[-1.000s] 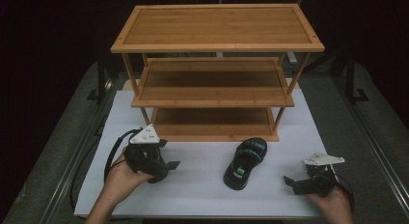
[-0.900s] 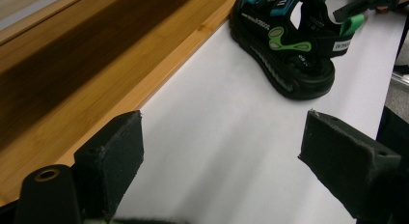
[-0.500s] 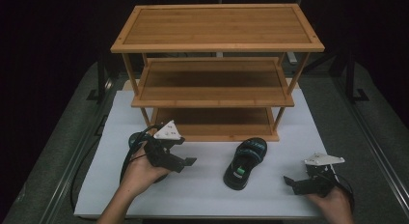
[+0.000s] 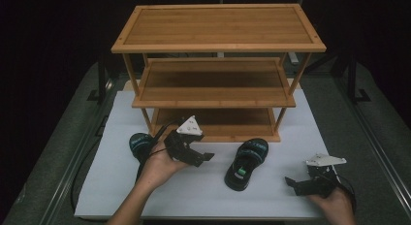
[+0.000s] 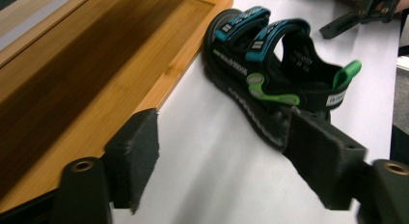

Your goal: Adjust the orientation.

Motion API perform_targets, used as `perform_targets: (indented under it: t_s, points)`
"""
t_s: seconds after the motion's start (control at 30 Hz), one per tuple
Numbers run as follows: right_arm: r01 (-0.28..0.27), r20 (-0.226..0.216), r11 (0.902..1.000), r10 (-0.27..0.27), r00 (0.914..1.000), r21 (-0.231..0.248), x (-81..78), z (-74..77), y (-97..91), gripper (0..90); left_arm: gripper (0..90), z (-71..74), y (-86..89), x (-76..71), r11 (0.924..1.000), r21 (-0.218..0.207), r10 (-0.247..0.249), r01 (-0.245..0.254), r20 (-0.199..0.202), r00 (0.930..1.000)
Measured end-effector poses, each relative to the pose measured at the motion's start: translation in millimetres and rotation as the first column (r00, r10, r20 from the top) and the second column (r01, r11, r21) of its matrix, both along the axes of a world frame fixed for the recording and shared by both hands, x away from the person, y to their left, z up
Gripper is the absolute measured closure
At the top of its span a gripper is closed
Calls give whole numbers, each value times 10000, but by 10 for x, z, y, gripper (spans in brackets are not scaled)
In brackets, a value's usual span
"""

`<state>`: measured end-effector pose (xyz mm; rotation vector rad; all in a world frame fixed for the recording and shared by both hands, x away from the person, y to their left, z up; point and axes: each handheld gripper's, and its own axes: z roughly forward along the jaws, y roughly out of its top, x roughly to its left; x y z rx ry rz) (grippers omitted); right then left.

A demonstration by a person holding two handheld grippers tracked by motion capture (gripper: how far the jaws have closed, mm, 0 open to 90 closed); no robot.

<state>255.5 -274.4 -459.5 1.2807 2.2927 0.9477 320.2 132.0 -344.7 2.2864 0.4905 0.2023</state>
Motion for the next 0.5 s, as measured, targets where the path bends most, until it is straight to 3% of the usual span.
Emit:
perform_targets:
  t_s: [0.5]
  points:
    - [-8,-6,10000,9,10000,19,-1,1,0,0,363,-103,-526,102,9957,345,-856,855,23,9963]
